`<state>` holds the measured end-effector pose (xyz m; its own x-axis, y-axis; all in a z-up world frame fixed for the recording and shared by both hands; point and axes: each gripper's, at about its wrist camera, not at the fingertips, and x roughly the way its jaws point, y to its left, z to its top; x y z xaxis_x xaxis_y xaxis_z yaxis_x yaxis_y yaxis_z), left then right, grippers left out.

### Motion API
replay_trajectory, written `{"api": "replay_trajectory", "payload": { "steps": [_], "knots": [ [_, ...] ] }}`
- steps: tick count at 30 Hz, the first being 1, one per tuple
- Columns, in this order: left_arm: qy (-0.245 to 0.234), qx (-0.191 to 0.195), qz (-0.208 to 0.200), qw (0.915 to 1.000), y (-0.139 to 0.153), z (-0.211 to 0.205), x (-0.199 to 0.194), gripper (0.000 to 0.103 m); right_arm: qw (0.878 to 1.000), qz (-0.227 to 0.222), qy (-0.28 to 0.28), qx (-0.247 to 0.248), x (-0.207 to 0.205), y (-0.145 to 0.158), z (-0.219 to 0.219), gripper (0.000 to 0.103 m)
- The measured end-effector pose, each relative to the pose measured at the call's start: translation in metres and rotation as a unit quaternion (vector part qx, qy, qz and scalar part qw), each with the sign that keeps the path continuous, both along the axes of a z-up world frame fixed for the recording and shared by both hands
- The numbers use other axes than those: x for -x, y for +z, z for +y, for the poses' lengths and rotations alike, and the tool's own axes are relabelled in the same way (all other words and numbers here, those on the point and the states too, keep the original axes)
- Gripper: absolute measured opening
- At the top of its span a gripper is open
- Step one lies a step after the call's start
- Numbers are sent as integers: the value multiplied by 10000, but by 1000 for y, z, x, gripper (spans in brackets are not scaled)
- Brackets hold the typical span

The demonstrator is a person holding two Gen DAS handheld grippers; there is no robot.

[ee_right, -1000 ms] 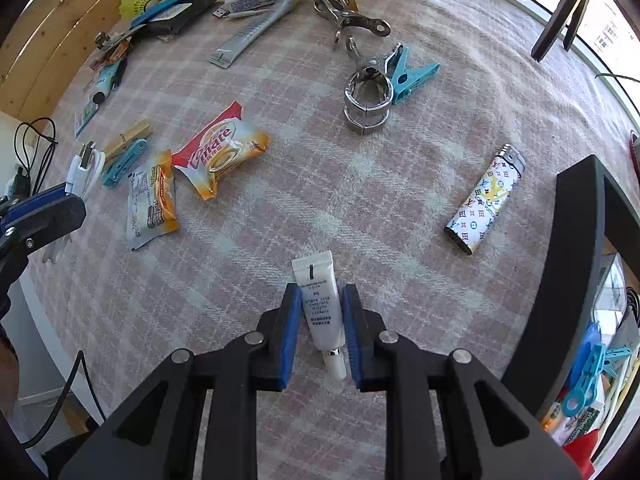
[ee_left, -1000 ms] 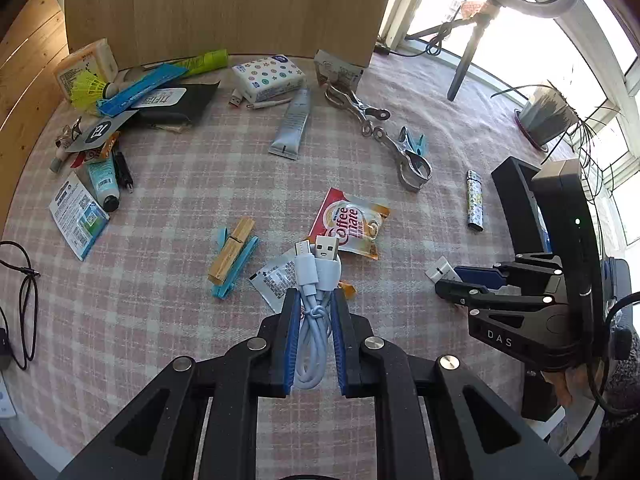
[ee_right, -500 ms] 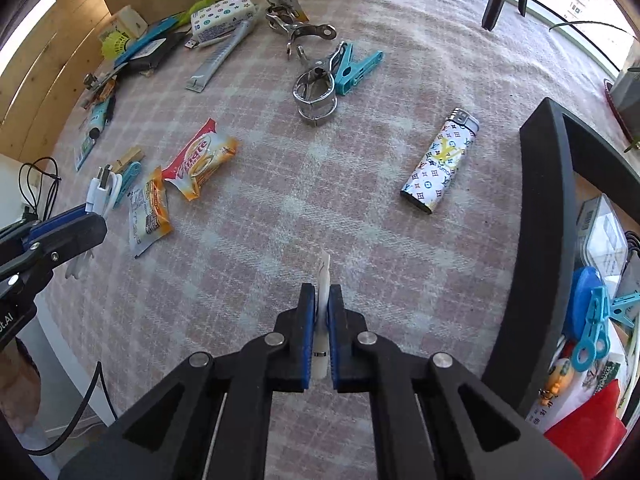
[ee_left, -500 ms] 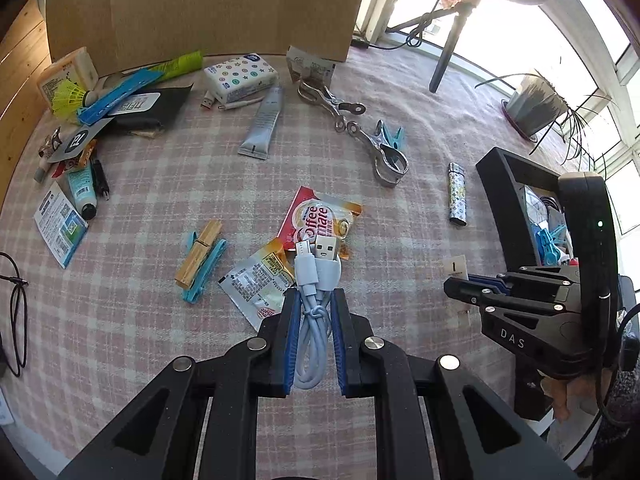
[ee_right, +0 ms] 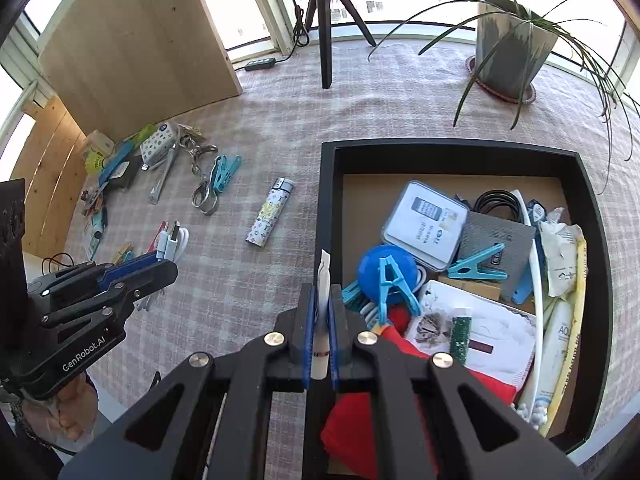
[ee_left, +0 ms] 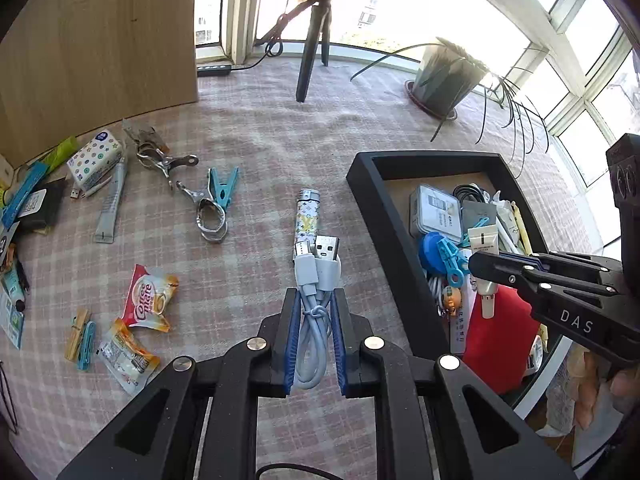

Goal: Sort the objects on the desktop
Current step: 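Carry the tube and cable to the black tray and release both, then grasp the patterned lighter with the right tool while the left grasps the coffee-mate sachet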

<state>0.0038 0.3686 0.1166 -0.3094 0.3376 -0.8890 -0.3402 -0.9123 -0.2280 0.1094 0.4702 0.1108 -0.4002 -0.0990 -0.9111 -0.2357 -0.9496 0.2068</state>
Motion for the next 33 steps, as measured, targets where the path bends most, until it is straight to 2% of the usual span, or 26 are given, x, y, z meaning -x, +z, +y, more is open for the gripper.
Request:
{"api": "replay_trajectory", "payload": {
  "steps": [4,9,18,19,21,22,23,27,33],
  "knots": [
    [-303,-85,0,9995,4,48,3,14,9990,101,-417,-111,-26,16,47,7],
    [-683,-138,-17,9976,6,98,2,14,9956,92,-912,-204,-61,21,94,7],
    [-1108,-186,28,9937,10,152,-10,15,9908,19,-1329,-237,-89,16,130,7],
    [-1147,-220,35,9931,10,154,-12,16,9913,13,-1296,-232,-89,16,129,7],
    [-1197,-181,12,9926,10,156,-15,27,9919,-44,-1260,-170,-88,15,128,17],
    [-1204,-169,57,9926,11,155,-17,28,9918,-19,-1266,-166,-87,16,127,28],
    [-1192,-114,103,9927,11,153,-17,28,9919,33,-1258,-178,-87,17,125,35],
    [-1084,-33,16,9941,8,136,-13,28,9926,145,-1193,-166,-77,24,112,36],
    [-635,188,-13,9978,1,85,-1,28,9949,293,-967,-54,-51,30,83,36]
  ]
}}
